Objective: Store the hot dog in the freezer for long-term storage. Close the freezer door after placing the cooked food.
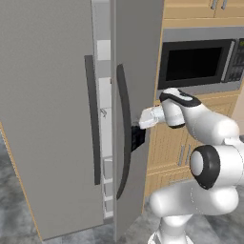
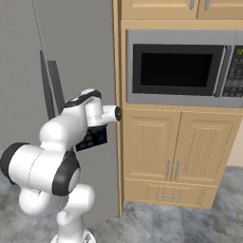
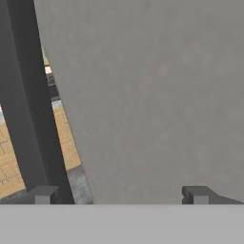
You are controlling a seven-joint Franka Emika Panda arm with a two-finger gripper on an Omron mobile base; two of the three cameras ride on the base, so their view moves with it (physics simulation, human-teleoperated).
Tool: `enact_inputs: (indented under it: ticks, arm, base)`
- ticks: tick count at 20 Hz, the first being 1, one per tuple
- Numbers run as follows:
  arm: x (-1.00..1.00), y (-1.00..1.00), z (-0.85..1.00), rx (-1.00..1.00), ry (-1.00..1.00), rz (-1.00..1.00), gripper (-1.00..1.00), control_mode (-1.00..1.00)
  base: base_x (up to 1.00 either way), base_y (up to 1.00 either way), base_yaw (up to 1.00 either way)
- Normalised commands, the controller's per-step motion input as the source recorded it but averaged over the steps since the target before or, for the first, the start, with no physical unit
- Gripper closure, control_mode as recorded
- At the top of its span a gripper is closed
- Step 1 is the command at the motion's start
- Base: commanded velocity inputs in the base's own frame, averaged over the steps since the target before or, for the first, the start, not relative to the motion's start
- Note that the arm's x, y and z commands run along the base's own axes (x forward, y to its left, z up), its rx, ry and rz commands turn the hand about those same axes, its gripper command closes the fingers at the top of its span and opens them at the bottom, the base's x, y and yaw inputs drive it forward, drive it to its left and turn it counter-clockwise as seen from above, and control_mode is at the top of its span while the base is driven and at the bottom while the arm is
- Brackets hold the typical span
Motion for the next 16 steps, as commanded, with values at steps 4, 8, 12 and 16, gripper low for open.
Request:
enact_inputs:
  ticks: [4, 8, 12, 16]
  arm:
    - [0.36, 0.34, 0.00, 0.00, 0.00, -0.14, -1.00, -1.00]
    - [0.23, 0.37, 0.00, -0.04, 0.00, -0.19, -1.00, -1.00]
    - [0.17, 0.24, 0.00, -0.06, 0.01, -0.25, -1.00, -1.00]
    - [0.22, -0.05, 0.00, -0.01, 0.03, -0.24, -1.00, -1.00]
  base:
    - [0.00, 0.00, 0.00]
    - [0.00, 0.00, 0.00]
    - [0.00, 0.00, 0.00]
    - [0.00, 0.00, 0.00]
